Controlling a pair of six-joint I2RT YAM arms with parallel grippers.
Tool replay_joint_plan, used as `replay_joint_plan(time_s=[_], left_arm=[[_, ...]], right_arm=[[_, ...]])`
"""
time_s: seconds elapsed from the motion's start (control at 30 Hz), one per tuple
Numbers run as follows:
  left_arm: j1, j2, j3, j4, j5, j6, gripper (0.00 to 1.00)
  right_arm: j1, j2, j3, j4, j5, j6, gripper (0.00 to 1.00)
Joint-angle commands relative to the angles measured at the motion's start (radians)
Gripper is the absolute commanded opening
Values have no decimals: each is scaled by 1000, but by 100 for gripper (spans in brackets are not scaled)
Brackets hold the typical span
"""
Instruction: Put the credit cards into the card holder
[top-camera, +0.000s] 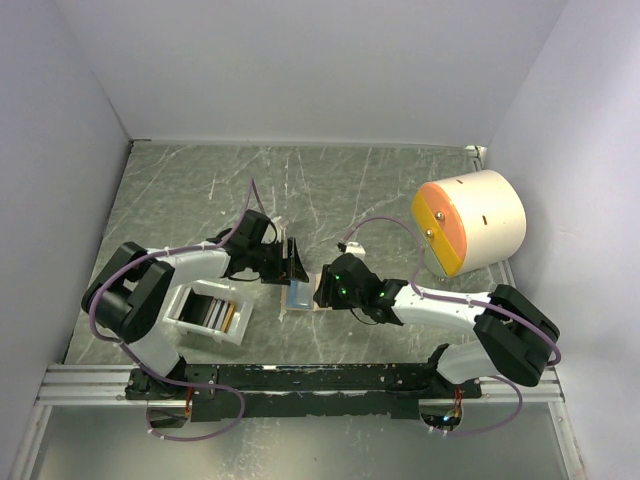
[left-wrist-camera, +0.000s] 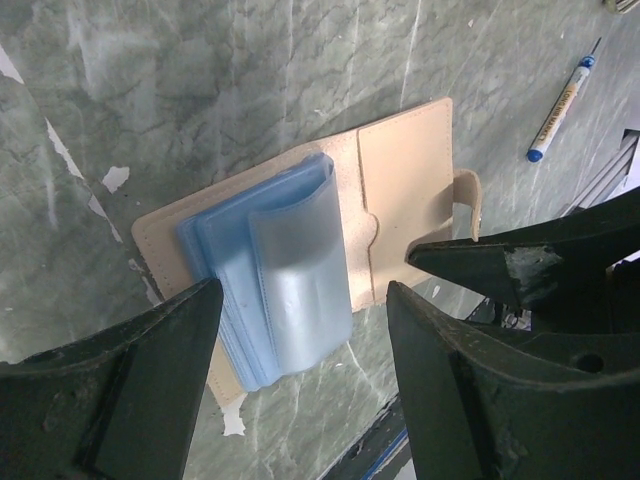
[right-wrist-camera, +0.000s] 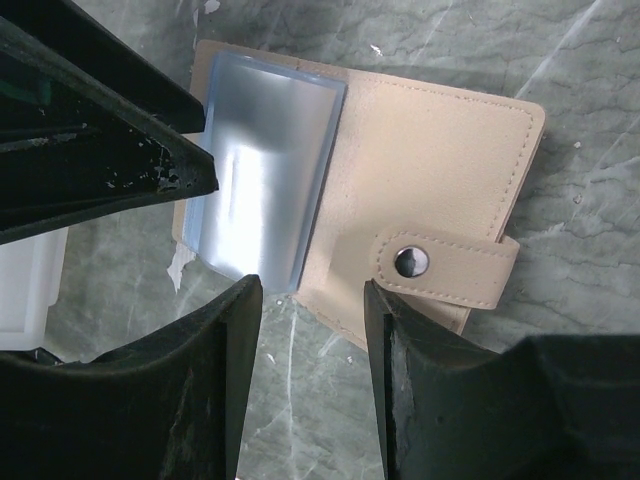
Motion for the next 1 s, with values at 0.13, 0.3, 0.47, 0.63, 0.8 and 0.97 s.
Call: replay_joint_plan(time_s=[0.13, 0.3, 0.47, 0.63, 0.8, 0.97], left_arm=[[5, 3, -24, 92, 67, -40, 77], [5, -3, -37, 116, 81, -63, 77], [5, -1, -55, 156, 111, -89, 77], [5, -4, -79, 216, 139, -123, 77], [5, -9, -81, 238, 156, -138, 76], [6, -43, -78, 248, 171, -157, 76]], right_arm=[[3, 39, 0, 48, 9, 4, 42], [3, 81, 22, 72, 4, -3, 39], [4, 125, 29, 96, -5, -3, 36], [3, 149, 23, 112, -15, 2, 33], [2, 141, 17, 107, -12, 3, 32], [3, 99, 20, 58, -2, -7, 37]])
